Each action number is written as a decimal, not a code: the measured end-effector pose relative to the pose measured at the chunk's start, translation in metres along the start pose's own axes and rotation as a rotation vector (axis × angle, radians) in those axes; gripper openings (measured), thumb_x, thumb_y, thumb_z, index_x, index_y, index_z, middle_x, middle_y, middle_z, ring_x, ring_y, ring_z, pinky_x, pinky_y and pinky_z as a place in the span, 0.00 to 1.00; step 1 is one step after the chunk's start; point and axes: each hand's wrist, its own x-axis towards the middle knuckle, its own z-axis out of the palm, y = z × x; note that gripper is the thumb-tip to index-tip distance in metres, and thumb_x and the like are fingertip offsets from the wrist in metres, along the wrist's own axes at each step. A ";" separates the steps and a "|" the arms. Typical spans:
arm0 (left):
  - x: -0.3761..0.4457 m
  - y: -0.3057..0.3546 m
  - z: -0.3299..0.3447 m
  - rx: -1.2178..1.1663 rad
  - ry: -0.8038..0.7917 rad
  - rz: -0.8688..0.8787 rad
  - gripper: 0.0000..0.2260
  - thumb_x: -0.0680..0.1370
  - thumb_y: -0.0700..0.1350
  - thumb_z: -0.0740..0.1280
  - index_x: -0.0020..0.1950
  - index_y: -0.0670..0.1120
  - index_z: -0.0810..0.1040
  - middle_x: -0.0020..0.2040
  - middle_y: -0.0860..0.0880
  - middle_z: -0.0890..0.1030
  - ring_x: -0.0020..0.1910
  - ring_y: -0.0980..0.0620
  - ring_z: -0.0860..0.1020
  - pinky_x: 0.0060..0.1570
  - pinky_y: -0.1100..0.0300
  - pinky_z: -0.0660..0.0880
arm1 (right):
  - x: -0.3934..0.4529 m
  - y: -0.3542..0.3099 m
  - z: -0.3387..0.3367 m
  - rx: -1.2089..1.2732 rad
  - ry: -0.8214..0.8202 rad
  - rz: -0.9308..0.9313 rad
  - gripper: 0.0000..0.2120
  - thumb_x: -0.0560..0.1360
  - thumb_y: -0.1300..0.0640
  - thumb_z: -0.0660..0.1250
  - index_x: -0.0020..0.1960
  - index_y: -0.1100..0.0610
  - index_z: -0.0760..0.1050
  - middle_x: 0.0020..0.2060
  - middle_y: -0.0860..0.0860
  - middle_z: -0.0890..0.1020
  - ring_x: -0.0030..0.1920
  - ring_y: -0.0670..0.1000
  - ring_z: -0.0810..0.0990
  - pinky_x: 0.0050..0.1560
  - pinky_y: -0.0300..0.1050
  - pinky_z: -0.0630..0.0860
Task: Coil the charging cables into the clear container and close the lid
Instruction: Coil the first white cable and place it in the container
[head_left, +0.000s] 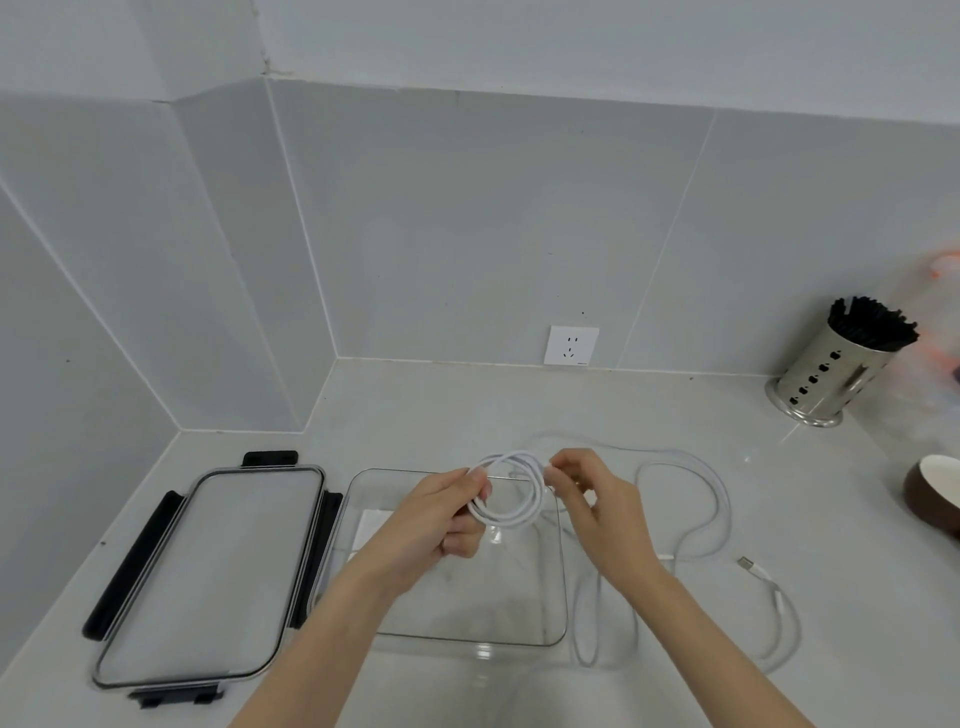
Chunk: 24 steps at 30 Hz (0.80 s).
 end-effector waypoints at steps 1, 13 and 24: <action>0.000 -0.001 0.002 -0.033 -0.005 0.000 0.14 0.80 0.46 0.56 0.36 0.44 0.69 0.22 0.56 0.59 0.20 0.58 0.56 0.22 0.68 0.55 | -0.003 0.001 0.004 -0.009 -0.039 0.001 0.08 0.76 0.60 0.64 0.47 0.46 0.74 0.38 0.42 0.81 0.43 0.43 0.78 0.38 0.29 0.71; 0.001 -0.005 0.010 0.194 0.035 0.006 0.14 0.81 0.46 0.57 0.36 0.44 0.69 0.23 0.55 0.60 0.21 0.57 0.57 0.23 0.67 0.54 | 0.004 -0.013 0.003 0.345 -0.344 0.360 0.14 0.77 0.50 0.62 0.44 0.60 0.77 0.32 0.54 0.78 0.31 0.50 0.77 0.36 0.46 0.75; -0.003 0.006 -0.012 0.620 0.234 0.318 0.10 0.78 0.42 0.63 0.37 0.51 0.77 0.25 0.57 0.74 0.28 0.58 0.70 0.32 0.68 0.67 | 0.003 -0.018 0.000 0.234 -0.344 0.309 0.17 0.78 0.47 0.59 0.34 0.54 0.67 0.28 0.48 0.69 0.28 0.46 0.65 0.34 0.43 0.64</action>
